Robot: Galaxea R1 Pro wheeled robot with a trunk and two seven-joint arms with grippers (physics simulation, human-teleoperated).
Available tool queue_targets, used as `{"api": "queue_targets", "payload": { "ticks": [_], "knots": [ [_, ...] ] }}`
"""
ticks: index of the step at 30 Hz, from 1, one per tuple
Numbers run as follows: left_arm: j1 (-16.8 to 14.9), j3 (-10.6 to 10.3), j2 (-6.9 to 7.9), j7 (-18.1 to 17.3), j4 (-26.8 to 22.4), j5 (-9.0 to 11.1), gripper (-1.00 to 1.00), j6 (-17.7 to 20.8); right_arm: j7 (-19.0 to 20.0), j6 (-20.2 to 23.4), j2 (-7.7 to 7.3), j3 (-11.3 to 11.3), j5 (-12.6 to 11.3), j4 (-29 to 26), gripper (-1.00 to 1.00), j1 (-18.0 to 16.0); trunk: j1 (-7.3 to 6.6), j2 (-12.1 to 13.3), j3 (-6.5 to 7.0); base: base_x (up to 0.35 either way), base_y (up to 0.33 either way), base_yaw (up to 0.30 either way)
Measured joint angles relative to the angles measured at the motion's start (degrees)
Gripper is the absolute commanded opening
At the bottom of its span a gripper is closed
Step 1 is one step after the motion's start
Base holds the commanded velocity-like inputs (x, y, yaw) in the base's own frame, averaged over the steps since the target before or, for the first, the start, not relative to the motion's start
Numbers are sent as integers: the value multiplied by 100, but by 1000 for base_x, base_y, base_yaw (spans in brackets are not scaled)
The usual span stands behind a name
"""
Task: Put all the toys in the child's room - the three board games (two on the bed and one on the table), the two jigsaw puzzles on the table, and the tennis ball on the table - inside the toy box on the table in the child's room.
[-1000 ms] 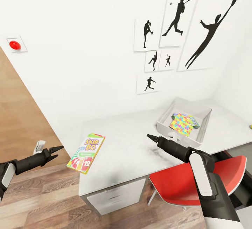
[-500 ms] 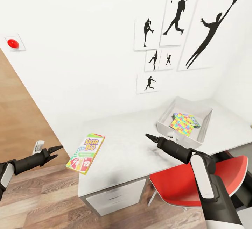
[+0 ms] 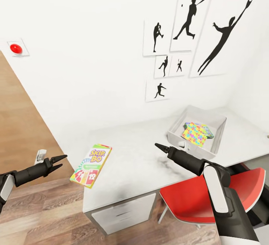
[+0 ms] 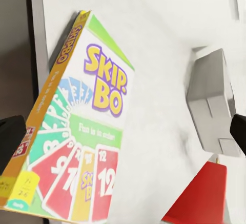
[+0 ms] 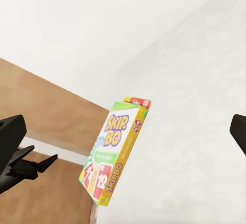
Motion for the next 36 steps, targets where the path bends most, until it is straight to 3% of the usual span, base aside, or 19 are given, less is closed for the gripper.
{"api": "queue_targets", "payload": {
  "ticks": [36],
  "knots": [
    [0,-9,0,-23,-1,7,100,0,21,-3,1,4,4,-5,100,57,0,0,341,0,0,0]
  ]
}}
